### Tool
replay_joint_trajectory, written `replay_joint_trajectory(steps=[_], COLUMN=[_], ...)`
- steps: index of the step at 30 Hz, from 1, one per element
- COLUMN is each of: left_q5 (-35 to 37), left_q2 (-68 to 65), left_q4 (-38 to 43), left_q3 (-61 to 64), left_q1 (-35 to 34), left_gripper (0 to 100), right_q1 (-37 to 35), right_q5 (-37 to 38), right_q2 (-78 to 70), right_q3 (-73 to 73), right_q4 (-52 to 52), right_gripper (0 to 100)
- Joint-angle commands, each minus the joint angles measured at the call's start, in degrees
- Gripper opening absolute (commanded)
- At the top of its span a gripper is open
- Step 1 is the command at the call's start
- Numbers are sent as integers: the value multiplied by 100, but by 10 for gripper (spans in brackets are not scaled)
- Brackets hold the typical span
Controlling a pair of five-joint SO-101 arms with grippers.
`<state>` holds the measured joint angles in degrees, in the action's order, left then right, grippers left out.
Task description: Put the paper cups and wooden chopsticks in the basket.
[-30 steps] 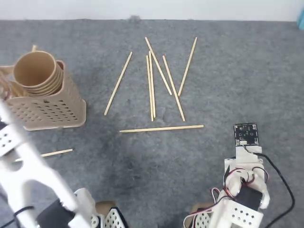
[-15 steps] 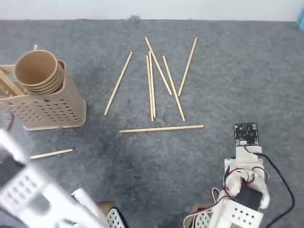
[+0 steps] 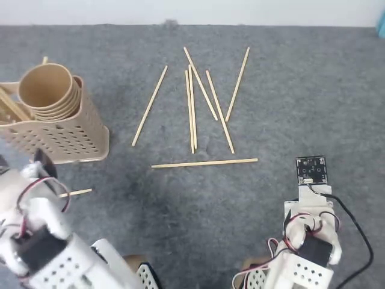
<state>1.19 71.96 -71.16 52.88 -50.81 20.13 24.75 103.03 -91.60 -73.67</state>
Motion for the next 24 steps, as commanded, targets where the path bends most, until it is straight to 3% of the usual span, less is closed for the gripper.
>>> replay_joint_trajectory(steps=[1,13,19,24], left_q5=[-44,-26,440,774], left_q2=[-624,-4070,-5565,-6462], left_q4=[26,281,325,826], left_q3=[145,-356,-1147,-1552], left_q1=[-273,-1081,-1363,-1495], left_gripper=[268,268,268,267], right_q1=[66,92,101,101], right_q5=[88,88,88,88], right_q2=[92,92,92,92], right_q3=[35,35,35,35], right_q4=[-22,-40,-48,-48], right_gripper=[8,8,8,8])
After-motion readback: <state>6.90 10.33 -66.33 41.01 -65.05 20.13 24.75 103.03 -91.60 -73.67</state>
